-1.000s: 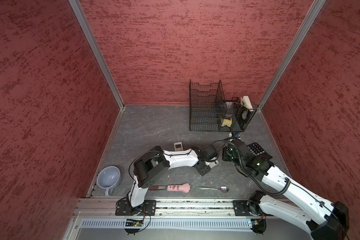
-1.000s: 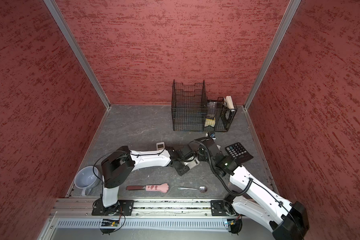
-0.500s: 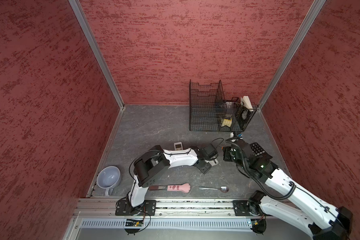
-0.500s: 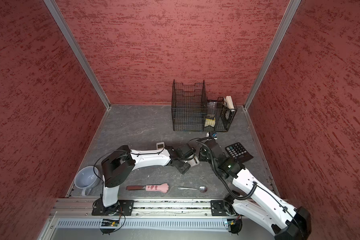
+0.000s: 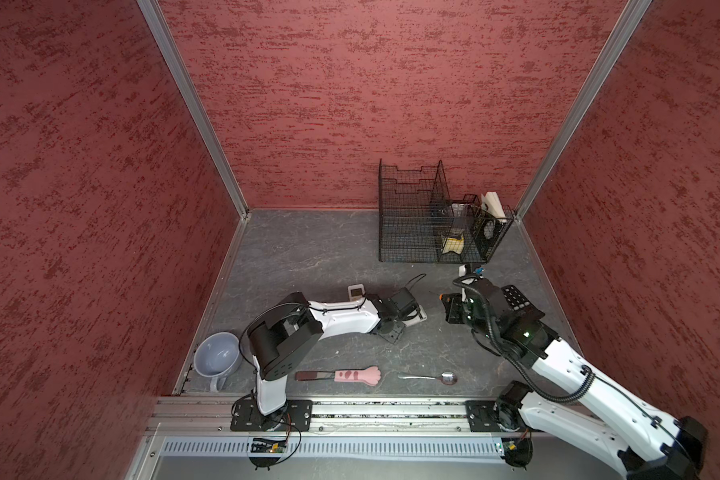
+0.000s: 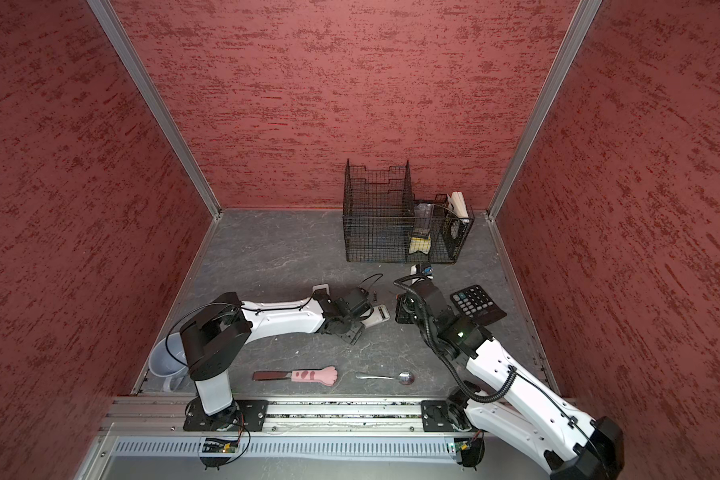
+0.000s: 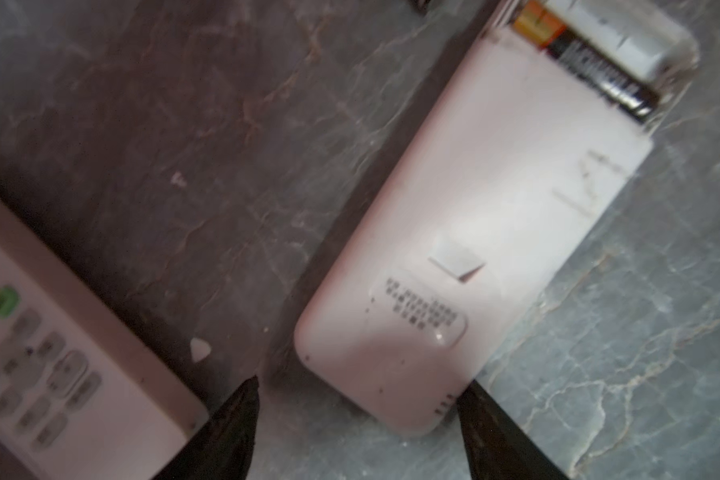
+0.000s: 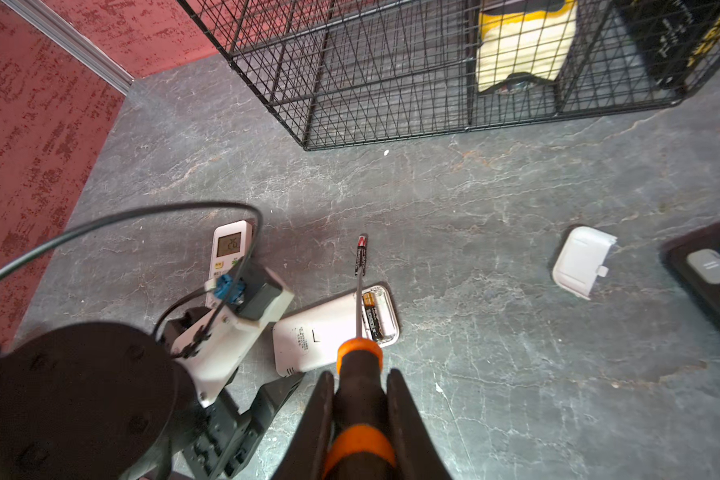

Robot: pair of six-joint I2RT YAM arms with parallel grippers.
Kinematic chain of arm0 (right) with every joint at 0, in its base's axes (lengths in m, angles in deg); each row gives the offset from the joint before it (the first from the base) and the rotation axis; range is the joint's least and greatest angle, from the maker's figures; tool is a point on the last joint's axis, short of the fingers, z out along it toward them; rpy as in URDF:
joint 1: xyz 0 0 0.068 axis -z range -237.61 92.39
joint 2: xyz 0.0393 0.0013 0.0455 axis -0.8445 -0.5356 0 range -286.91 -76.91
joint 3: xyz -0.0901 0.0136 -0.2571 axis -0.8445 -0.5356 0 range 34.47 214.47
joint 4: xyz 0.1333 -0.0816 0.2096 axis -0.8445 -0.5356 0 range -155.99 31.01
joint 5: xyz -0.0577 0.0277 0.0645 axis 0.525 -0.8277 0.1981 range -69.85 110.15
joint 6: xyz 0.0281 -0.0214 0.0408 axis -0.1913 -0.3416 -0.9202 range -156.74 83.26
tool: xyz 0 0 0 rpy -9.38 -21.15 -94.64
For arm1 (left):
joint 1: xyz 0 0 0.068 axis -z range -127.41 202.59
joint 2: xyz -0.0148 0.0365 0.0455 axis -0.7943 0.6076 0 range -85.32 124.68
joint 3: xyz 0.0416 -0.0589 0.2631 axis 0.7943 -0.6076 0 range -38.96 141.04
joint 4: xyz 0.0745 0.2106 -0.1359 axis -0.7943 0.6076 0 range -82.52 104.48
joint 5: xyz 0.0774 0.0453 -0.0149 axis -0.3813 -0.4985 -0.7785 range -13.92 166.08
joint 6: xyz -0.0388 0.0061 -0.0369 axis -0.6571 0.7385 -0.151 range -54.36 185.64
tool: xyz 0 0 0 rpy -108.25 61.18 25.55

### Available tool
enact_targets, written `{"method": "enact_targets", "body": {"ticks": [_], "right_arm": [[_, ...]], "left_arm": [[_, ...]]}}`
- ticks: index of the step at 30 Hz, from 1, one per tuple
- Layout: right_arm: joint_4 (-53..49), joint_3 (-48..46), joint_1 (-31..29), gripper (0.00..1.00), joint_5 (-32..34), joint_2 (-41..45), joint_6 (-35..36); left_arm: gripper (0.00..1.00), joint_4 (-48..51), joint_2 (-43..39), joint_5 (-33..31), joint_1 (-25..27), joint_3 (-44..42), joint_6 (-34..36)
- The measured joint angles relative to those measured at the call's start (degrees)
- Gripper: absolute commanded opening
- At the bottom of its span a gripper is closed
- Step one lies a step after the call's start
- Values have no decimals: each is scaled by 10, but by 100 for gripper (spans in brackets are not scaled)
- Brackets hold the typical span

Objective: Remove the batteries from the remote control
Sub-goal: 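Lower the white remote onto the table with the left gripper and release it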

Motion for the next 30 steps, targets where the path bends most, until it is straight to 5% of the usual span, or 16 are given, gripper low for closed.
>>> {"method": "enact_targets", "body": {"ticks": [14, 30], "right_arm": [[47, -6, 0, 0, -23, -47, -2], [62, -72, -9, 0, -45, 5, -22]], "left_arm": [[81, 9, 16, -9, -26, 20, -51], [73, 5, 57, 6, -97, 79, 16]]}}
